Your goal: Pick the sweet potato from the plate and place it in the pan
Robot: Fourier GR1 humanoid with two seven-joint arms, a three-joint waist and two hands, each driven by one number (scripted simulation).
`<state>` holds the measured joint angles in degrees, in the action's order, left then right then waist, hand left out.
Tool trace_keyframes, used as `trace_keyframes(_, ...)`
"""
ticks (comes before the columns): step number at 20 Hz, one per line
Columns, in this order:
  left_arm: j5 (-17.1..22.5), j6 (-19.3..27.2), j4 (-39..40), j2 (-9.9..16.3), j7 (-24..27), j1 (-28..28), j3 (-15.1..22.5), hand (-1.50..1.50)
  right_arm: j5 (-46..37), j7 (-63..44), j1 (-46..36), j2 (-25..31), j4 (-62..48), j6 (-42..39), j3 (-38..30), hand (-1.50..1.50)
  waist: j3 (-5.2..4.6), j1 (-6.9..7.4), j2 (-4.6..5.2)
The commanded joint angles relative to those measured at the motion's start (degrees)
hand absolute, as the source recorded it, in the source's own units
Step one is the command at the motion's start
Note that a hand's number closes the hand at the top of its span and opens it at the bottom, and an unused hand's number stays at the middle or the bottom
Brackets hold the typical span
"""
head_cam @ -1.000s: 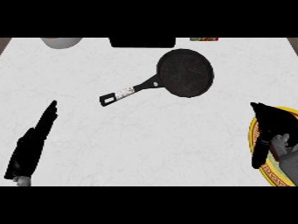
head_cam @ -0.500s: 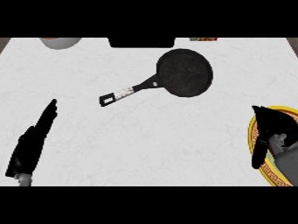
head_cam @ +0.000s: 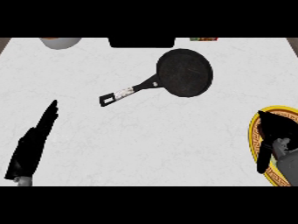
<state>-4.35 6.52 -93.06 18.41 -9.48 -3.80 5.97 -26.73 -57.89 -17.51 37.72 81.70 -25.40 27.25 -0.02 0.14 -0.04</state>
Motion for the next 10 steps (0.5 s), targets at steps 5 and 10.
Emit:
trace_keyframes(5,-0.5,-1.9,-1.7,-1.4,1.7,-4.1,-1.2,0.00,-4.5,-2.1,2.7,-2.2,-0.3,-2.9,-4.9,-1.50,0.01,-0.01,-0.04)
trace_keyframes(10,-2.4,-2.4,0.9,-2.0,-0.1,1.3,-2.2,0.00,-10.1,6.7,-0.3,-8.2,-10.3,3.7,-7.1,1.50,0.04,0.19,0.12)
